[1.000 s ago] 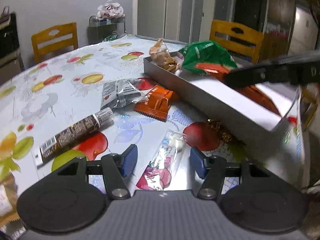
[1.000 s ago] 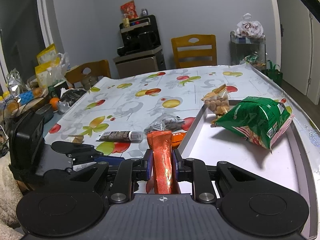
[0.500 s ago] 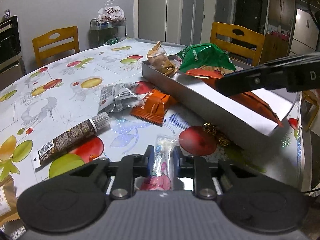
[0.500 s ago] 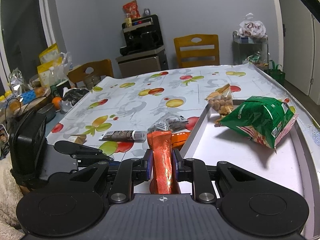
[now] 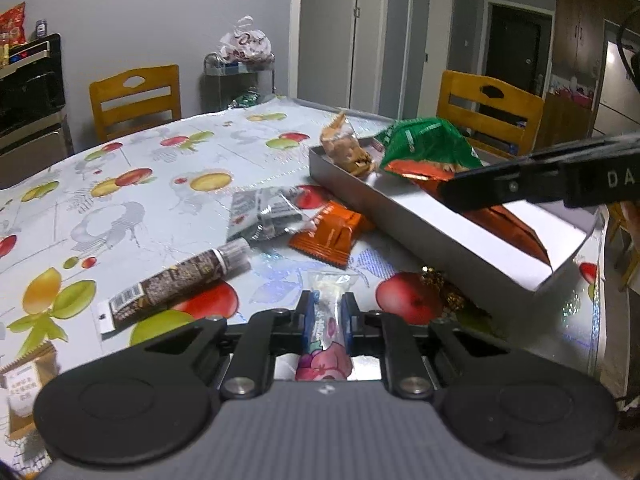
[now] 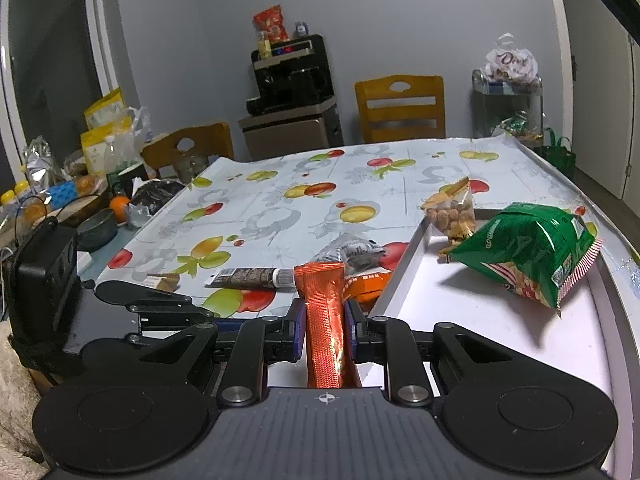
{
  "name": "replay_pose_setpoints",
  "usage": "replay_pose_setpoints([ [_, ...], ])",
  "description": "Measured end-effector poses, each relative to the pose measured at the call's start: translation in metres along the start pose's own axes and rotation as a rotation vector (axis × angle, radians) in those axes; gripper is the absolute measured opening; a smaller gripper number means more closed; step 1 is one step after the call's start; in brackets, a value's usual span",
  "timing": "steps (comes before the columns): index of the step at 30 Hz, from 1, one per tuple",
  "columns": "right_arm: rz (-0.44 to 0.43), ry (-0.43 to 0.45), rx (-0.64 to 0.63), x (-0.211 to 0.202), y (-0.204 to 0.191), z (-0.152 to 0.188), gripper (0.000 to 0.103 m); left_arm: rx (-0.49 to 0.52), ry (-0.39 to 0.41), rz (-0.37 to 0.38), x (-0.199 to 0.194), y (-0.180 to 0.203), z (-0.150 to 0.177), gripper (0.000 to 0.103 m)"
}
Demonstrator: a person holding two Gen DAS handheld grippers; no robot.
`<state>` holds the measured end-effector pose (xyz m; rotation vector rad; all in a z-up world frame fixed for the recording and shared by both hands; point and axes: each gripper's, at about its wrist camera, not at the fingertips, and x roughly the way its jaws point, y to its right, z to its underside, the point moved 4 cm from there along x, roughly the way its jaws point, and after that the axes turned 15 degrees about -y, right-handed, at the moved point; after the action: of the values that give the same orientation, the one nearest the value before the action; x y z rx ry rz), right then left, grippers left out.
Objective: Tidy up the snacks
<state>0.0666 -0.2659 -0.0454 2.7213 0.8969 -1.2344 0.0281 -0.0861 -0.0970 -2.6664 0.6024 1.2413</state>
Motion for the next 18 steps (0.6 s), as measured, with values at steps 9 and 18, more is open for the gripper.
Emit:
replay_pose_setpoints([
  [9,-0.018,-0.004,-0.029,0.003,-0.008,-0.004,0.022,-0.053,0.047,-0.013,-0.022,-0.015,-0.002,0.003],
  [18,-0.027,-0.006,-0.037,0.005,-0.012,-0.006,0.022,-0.103,0.043,-0.005,-0.030,-0.025,0.007,0.000],
])
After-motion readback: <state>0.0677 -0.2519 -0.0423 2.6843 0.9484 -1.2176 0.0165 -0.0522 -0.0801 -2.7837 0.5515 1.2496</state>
